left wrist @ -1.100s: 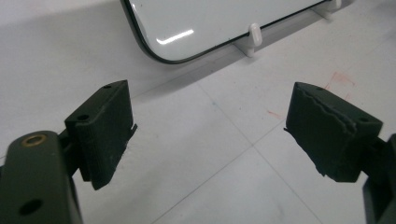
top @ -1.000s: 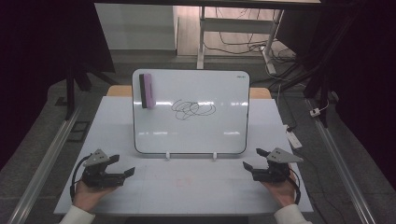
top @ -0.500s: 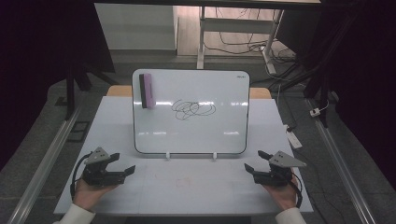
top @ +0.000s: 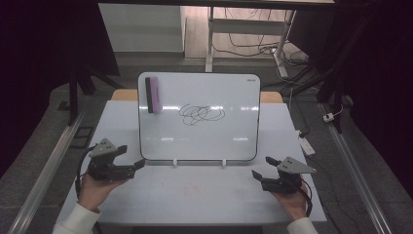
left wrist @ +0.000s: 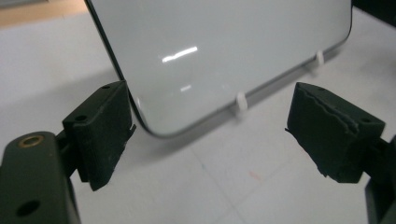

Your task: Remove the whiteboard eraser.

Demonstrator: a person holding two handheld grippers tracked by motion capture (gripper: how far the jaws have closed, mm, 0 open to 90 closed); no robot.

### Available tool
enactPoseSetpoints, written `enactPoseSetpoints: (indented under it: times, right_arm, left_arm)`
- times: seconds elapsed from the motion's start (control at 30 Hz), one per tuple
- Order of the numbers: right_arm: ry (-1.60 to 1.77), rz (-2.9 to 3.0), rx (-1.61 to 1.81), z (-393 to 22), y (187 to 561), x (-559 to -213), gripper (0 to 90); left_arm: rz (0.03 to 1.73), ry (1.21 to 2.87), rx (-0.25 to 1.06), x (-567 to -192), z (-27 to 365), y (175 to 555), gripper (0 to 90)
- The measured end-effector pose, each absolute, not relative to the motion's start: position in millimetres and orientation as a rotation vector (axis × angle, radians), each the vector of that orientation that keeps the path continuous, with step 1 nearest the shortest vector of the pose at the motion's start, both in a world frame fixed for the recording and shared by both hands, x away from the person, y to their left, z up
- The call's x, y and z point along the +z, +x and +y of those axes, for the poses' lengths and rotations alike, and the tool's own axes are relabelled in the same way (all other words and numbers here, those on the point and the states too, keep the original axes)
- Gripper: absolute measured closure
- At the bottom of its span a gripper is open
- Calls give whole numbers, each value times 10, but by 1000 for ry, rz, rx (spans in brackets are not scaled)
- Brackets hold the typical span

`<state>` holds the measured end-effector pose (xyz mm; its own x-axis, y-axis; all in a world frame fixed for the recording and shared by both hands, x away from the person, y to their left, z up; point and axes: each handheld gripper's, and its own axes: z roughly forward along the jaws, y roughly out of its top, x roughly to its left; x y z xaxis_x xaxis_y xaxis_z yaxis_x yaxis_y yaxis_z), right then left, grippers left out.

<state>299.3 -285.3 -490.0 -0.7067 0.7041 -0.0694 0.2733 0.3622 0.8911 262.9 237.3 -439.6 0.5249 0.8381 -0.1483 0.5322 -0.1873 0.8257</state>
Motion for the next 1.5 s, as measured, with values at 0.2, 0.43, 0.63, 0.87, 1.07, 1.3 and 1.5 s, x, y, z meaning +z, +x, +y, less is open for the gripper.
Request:
enactPoseSetpoints:
  times: [0.2, 0.43, 0.63, 0.87, 1.07, 1.3, 1.5]
  right_arm:
    - [869, 2175, 1307, -2872, 2992, -4904, 254]
    - [874, 2177, 1301, -2866, 2990, -4920, 255]
    - [873, 2180, 1280, -2859, 2967, -4931, 256]
    - [882, 2180, 1273, -2848, 2954, -4935, 255]
    - [881, 2183, 1267, -2841, 2941, -4939, 256]
    - [881, 2184, 1251, -2856, 2951, -4952, 258]
    - [895, 2171, 1250, -2891, 2953, -4949, 262]
  left_arm:
    - [1117, 1822, 425, -4162, 2344, 2840, 158]
    - [1108, 1789, 414, -3986, 2264, 3101, 168]
    - [1098, 1778, 428, -3861, 2173, 3300, 178]
    - [1104, 1745, 449, -3749, 2116, 3477, 222]
    - [1148, 1740, 511, -3647, 2065, 3701, 252]
    - [1191, 1728, 574, -3604, 2067, 3877, 313]
    - [1215, 1705, 583, -3579, 2097, 4008, 375]
